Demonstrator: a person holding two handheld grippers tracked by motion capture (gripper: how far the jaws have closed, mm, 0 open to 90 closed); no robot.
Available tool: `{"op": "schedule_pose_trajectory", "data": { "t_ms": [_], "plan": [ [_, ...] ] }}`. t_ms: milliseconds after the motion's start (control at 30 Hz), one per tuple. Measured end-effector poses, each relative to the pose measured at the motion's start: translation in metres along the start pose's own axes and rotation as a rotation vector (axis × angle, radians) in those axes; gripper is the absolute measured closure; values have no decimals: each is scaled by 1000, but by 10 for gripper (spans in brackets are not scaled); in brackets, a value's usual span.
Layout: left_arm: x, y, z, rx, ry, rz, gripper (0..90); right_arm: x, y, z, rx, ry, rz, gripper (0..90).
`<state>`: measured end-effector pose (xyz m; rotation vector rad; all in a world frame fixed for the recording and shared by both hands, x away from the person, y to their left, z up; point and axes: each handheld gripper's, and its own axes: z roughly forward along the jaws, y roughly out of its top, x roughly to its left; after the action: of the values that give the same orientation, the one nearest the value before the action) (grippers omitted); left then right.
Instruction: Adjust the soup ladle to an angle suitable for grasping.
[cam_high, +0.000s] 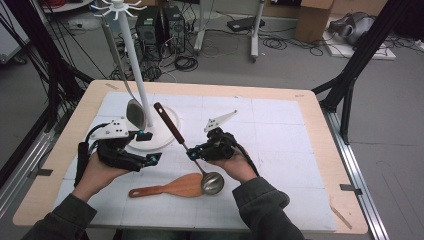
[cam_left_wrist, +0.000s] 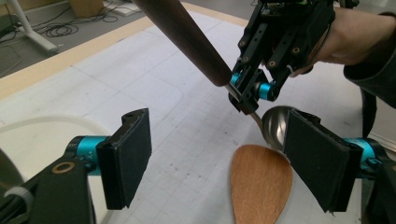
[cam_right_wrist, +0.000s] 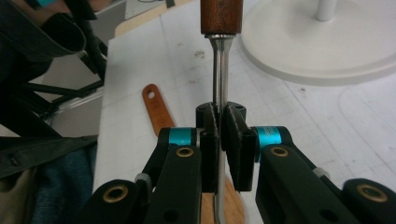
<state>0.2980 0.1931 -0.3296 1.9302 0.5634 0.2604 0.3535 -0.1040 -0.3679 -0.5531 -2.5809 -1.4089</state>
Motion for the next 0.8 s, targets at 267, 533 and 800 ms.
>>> {"op": "schedule_pose_trajectory", "data": {
  "t_ms": [267,533,800],
  "plan": [
    [-3,10,9,-15,-21,-11,304,12,4,3,-10,19,-32,851],
    [-4,19,12,-50,-23,-36,392,21,10,9,-36,39,-53,851],
    [-2,22,9,-87,-30,-76,537,29,15,16,-64,36,-73,851]
  ]
}}
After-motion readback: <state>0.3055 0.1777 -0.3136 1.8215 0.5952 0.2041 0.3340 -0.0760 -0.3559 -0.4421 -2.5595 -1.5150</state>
